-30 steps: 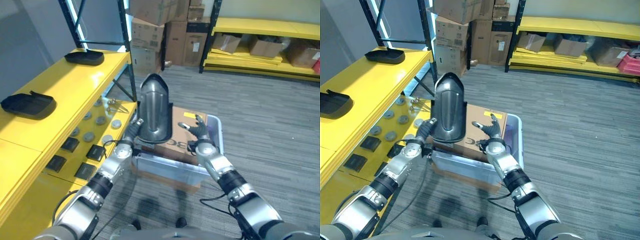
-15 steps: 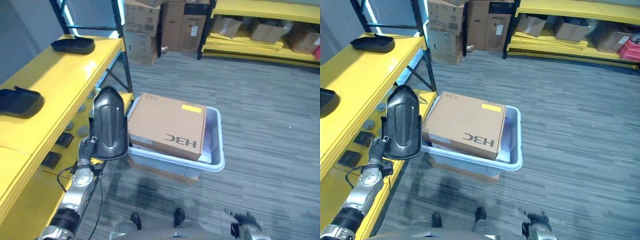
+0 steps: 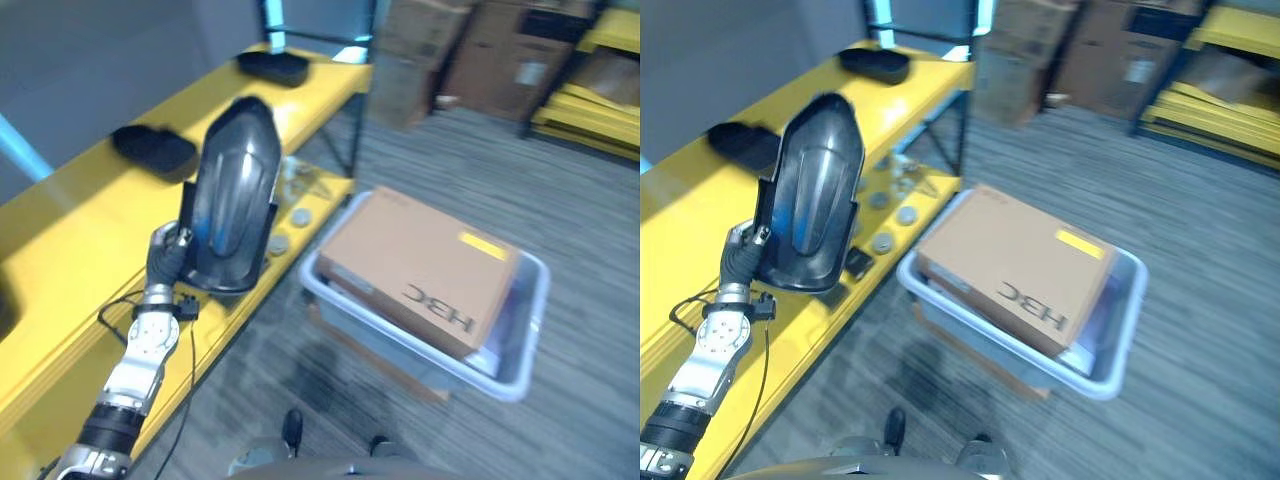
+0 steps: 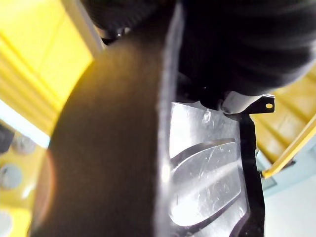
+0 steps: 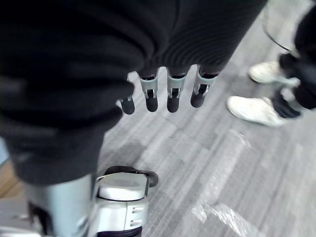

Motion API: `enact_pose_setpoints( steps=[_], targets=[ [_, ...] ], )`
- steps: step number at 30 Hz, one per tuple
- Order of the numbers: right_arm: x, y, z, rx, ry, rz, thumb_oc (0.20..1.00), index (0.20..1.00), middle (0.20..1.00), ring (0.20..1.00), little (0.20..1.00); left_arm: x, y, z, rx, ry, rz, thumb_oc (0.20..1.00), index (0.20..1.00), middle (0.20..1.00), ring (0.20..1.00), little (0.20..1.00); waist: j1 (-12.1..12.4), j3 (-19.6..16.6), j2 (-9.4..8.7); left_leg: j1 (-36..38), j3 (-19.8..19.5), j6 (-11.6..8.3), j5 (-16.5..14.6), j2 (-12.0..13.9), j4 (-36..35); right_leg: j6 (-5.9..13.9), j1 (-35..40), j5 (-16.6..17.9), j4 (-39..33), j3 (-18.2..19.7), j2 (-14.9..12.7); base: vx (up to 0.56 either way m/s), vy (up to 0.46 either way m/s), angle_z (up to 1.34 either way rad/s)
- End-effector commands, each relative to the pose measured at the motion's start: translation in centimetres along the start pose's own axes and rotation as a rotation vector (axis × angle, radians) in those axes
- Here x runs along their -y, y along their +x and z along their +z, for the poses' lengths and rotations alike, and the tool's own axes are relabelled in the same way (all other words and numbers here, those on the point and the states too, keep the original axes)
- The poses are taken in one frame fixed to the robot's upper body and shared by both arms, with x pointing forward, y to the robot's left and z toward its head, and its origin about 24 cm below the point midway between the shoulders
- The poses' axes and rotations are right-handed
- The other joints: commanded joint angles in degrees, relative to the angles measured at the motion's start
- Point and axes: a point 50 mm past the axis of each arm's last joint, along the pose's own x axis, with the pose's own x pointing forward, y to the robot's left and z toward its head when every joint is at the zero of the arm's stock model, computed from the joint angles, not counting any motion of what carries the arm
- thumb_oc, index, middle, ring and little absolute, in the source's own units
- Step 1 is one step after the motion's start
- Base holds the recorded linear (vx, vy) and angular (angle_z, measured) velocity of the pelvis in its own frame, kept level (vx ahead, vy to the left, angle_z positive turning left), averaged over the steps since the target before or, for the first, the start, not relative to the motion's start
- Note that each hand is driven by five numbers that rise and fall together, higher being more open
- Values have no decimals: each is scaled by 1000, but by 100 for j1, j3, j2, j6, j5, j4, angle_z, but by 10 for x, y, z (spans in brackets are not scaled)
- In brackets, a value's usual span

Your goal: Move parts from the plastic box to the shelf.

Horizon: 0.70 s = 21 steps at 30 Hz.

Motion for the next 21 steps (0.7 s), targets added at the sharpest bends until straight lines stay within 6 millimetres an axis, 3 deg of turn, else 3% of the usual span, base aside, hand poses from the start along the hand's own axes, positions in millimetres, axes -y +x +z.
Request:
enact_pose_setpoints(
  steps=[1,8,11,12,14,18,21],
  targets=[
    [15,2,24,70,-77,-48,1000,1000,1000,1000,1000,-36,14,40,212,-15,198,200,200,200,200,200,131,-203,-215,-145,288,-268,-201,4,42,41,105,76,-160,-375,122,-76,-69,65],
    [25,3,34,103,-195,-81,1000,1000,1000,1000,1000,-74,2,33,168,50,350,200,200,200,200,200,602,-71,-286,-645,136,-587,44,183,214,-55,323,97,-450,-817,250,-141,-110,69],
    [27,4,34,106,-172,-84,1000,1000,1000,1000,1000,-81,-4,26,151,43,358,200,200,200,200,200,684,34,-254,-904,584,-701,160,325,297,-49,421,157,-568,-1149,245,-110,-66,52],
    [25,4,32,110,-151,-81,1000,1000,1000,1000,1000,-81,-6,24,149,23,346,200,200,200,200,200,636,100,-218,-1002,1221,-766,294,499,258,-34,514,187,-629,-1445,226,-85,-28,110],
    [19,3,34,125,-166,-74,1000,1000,1000,1000,1000,-76,-6,21,144,-1,350,200,200,200,200,200,544,150,-197,-1112,1820,-804,423,756,342,-51,509,221,-612,-1770,174,-132,34,189],
    [17,3,41,148,-248,-66,1000,1000,1000,1000,1000,-75,-9,18,127,2,384,200,200,200,200,200,546,189,-235,-1148,1826,-757,262,893,724,-118,387,170,-464,-1789,77,-85,83,89],
    [14,3,48,171,-261,-64,1000,1000,1000,1000,1000,-69,-10,16,121,-20,368,200,200,200,200,200,454,216,-319,-916,2223,-818,37,1216,1089,-171,385,-80,-148,-2034,-92,-1,93,56]
  ],
)
